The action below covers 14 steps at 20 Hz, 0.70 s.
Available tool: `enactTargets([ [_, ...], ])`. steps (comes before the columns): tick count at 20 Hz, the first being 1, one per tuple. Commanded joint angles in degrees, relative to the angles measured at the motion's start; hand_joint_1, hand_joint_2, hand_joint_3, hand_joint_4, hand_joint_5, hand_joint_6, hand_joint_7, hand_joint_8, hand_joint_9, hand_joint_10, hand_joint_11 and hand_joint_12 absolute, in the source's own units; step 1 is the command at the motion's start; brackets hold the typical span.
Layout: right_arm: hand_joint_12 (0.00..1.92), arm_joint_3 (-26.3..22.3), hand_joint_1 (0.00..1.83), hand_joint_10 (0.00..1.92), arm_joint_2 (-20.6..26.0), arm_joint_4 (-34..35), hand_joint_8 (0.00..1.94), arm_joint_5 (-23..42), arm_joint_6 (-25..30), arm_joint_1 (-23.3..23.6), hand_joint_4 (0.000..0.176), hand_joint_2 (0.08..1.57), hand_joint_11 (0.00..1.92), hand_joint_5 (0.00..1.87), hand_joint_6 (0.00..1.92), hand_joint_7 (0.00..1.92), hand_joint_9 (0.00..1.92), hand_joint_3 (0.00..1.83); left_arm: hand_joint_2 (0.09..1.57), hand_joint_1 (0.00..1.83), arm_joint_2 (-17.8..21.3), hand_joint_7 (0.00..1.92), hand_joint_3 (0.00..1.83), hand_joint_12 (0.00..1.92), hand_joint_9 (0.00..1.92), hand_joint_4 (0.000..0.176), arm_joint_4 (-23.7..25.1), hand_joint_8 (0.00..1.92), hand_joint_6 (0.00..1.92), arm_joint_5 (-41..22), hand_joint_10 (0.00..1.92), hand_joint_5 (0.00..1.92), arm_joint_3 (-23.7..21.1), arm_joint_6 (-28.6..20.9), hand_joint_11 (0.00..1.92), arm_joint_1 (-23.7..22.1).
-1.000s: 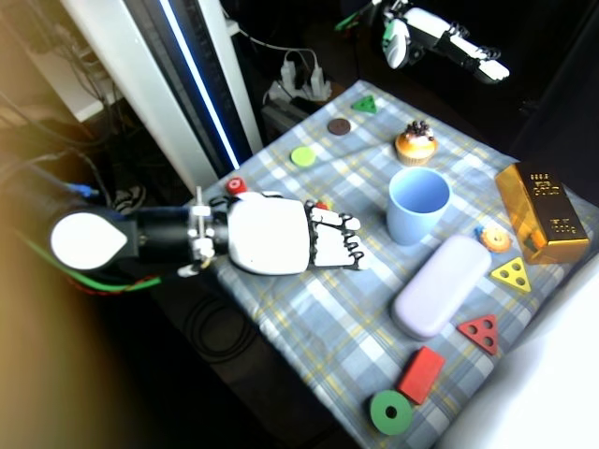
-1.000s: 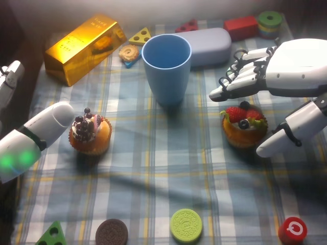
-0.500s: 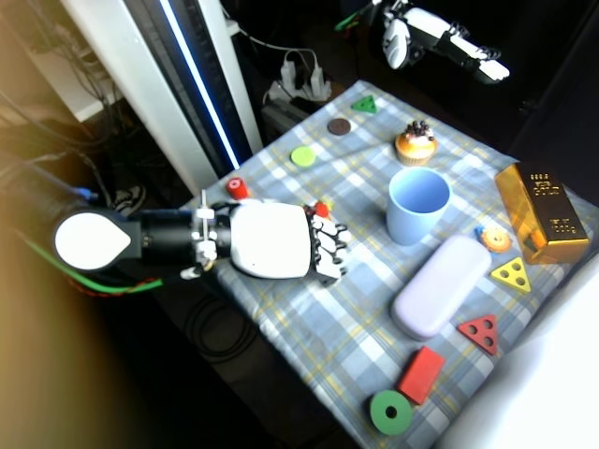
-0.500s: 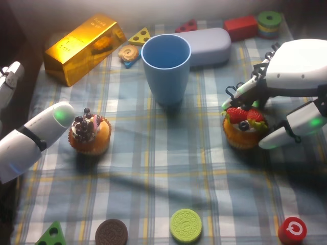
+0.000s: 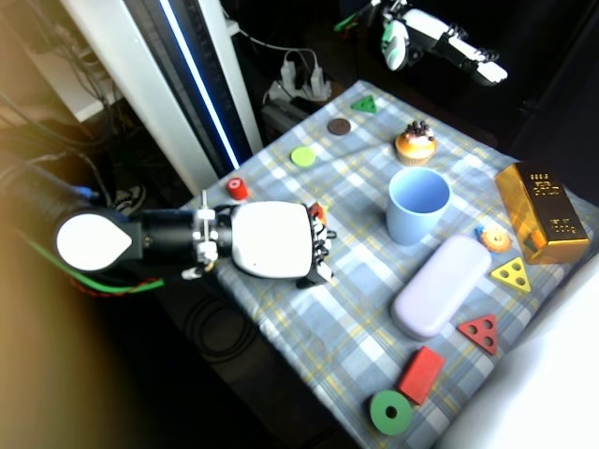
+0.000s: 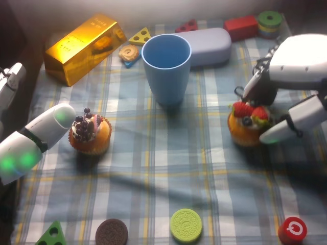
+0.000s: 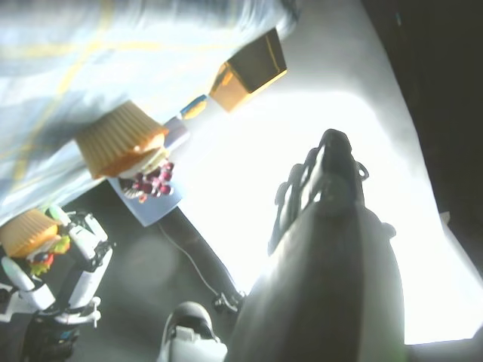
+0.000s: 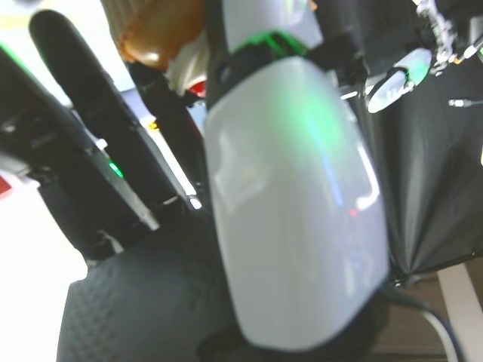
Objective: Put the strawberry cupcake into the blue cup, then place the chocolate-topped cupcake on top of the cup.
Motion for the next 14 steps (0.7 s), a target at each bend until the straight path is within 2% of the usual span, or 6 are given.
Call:
enactTargets([
  [1, 1.35, 0.4, 0.75, 0.05, 0.6, 3.9, 0.01, 4.9, 0.3, 2.1, 0.0, 1.11, 0.7, 1.02, 0.0, 1.21, 1.26, 0.0, 0.83, 0.02, -0.1, 0.07, 0.0, 0.0, 0.0, 0.022, 2.3, 0.0, 0.0, -6.7, 0.0, 0.11, 0.1, -0.4, 0.0, -0.4],
  [5, 1.21, 0.8, 0.68, 0.01, 1.7, 4.1, 0.0, 5.0, 0.4, 6.2, 0.0, 1.12, 0.62, 1.01, 0.0, 1.18, 1.2, 0.0, 0.82, 0.0, -0.2, 0.06, 0.0, 0.0, 0.0, 0.042, 2.3, 0.0, 0.0, -6.5, 0.0, 0.09, 0.2, -0.4, 0.0, -0.4],
  [6, 1.18, 1.1, 0.92, 0.02, 1.8, 4.1, 0.01, 5.1, 0.5, 7.2, 0.061, 1.18, 0.69, 0.87, 0.94, 1.17, 1.23, 0.0, 0.83, 0.0, -0.2, 0.08, 0.0, 0.0, 0.0, 0.031, 2.3, 0.01, 0.01, -6.4, 0.0, 0.11, 0.2, -0.4, 0.0, -0.4],
  [9, 1.07, 2.1, 0.98, 0.02, 1.6, 3.4, 0.0, 5.1, 0.5, 10.4, 0.061, 1.21, 0.83, 0.81, 1.24, 1.18, 1.29, 0.0, 0.81, 0.0, -0.2, 0.06, 0.0, 0.0, 0.0, 0.051, 2.4, 0.0, 0.0, -6.2, 0.0, 0.1, 0.3, -0.4, 0.0, -0.4],
  [11, 1.03, 3.2, 0.77, 0.01, 0.4, 2.9, 0.0, 5.1, 0.5, 12.3, 0.0, 1.2, 0.84, 0.84, 0.5, 1.15, 1.27, 0.0, 0.83, 0.02, -0.2, 0.06, 0.0, 0.0, 0.0, 0.017, 2.4, 0.0, 0.01, -6.0, 0.0, 0.12, 0.3, -0.4, 0.0, -0.4],
  [14, 1.02, 5.0, 0.74, 0.0, -1.5, 2.6, 0.0, 5.1, 0.5, 14.0, 0.0, 1.21, 0.72, 0.94, 0.05, 1.09, 1.19, 0.0, 0.82, 0.02, -0.3, 0.07, 0.0, 0.0, 0.0, 0.024, 2.4, 0.01, 0.01, -5.8, 0.0, 0.13, 0.3, -0.4, 0.0, -0.4],
])
